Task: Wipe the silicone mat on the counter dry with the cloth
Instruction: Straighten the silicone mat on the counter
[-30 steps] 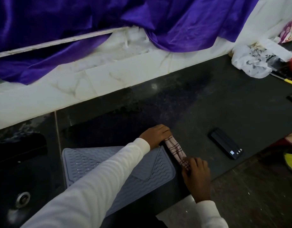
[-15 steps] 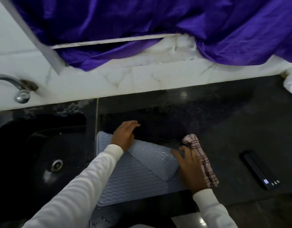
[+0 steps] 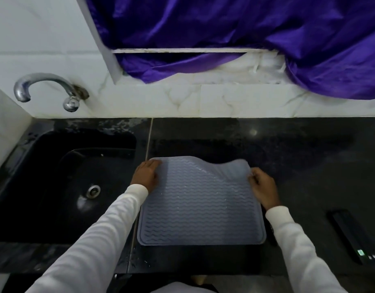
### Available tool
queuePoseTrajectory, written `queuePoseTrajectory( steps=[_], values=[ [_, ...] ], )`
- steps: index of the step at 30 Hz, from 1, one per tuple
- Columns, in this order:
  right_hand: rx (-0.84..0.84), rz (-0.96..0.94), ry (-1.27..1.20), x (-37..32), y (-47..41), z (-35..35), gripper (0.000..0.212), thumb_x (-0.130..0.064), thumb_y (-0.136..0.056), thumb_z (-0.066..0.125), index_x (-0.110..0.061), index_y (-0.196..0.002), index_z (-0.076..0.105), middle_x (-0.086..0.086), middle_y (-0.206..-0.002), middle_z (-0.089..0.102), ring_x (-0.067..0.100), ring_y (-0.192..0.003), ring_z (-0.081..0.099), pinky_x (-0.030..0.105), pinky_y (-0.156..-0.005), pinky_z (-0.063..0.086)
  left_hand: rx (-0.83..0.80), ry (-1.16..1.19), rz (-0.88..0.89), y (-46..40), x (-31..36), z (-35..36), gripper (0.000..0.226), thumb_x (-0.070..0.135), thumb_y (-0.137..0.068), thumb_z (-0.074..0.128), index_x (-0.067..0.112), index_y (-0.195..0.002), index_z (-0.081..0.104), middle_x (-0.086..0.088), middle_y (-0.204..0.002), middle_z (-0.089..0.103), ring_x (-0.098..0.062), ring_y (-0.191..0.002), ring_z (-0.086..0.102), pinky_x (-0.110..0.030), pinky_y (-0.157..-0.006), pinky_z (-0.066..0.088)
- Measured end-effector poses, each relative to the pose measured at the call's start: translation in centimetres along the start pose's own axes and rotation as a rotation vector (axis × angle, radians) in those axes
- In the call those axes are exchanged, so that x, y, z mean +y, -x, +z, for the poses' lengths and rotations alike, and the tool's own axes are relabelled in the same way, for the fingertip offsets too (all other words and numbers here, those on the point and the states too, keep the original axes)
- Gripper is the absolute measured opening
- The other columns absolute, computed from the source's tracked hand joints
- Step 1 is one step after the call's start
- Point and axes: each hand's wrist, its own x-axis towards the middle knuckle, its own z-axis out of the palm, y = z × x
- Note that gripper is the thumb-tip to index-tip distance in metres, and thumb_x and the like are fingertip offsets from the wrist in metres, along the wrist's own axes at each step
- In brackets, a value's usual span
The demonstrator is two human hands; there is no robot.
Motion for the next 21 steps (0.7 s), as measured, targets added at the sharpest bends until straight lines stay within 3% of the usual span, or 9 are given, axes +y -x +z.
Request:
queuePoseTrajectory(
  steps=[3,6,9,13,17,21],
  values=[
    [-0.033,0.177,0.073,-0.2,-2.0,0.7,0.023,-0.018,-0.09,0.053,-0.026,-0.111,0.055,0.0,-0.092,0.066,0.026,-0.087,0.065,0.039,-0.076,0.053,-0.04,-0.013,0.0,0.0,0.4,0.1,0.054,0.011,-0.083,0.062,0.013,-0.137,0.053,-0.016,-0.142,0.049,-0.039,-0.123,0.049,-0.04,-0.105,0.038],
    [-0.021,0.205,0.208,-0.8,-2.6,1.5,0.038,-0.014,-0.09,0.052,-0.014,-0.127,0.051,0.01,-0.115,0.062,0.033,-0.103,0.06,0.04,-0.086,0.049,-0.062,-0.025,-0.016,-0.3,0.3,0.0,0.055,0.015,-0.082,0.064,0.013,-0.136,0.053,-0.013,-0.144,0.048,-0.038,-0.123,0.049,-0.041,-0.104,0.039],
    [0.005,0.147,0.37,-0.6,-2.1,2.2,0.037,-0.012,-0.09,0.051,-0.01,-0.127,0.054,0.018,-0.121,0.058,0.038,-0.107,0.055,0.044,-0.091,0.045,-0.09,-0.034,-0.027,-0.6,0.1,-0.4,0.059,0.019,-0.083,0.065,0.014,-0.139,0.048,-0.009,-0.148,0.042,-0.033,-0.129,0.043,-0.044,-0.108,0.037],
    [0.023,0.084,0.585,0.0,-1.3,2.8,0.041,-0.006,-0.086,0.058,-0.011,-0.126,0.058,0.017,-0.121,0.055,0.038,-0.105,0.046,0.042,-0.086,0.04,-0.073,-0.027,-0.033,-0.6,-0.1,-0.7,0.058,0.022,-0.085,0.064,0.012,-0.14,0.046,-0.006,-0.151,0.037,-0.031,-0.131,0.04,-0.044,-0.109,0.034],
    [0.075,0.035,0.625,0.1,-0.8,3.3,0.037,0.0,-0.079,0.063,-0.006,-0.116,0.064,0.021,-0.117,0.055,0.041,-0.1,0.044,0.046,-0.079,0.046,-0.065,-0.035,-0.062,-1.1,-0.4,-0.5,0.06,0.025,-0.089,0.06,0.013,-0.145,0.041,-0.003,-0.157,0.028,-0.029,-0.139,0.03,-0.047,-0.11,0.03],
    [0.13,-0.05,0.586,-0.3,-0.3,3.4,0.035,0.005,-0.075,0.063,-0.007,-0.109,0.067,0.017,-0.11,0.058,0.039,-0.095,0.044,0.046,-0.072,0.048,-0.069,-0.043,-0.11,-1.6,-0.4,-0.6,0.061,0.025,-0.09,0.058,0.015,-0.147,0.038,-0.007,-0.155,0.031,-0.033,-0.138,0.027,-0.046,-0.109,0.03]
  ],
)
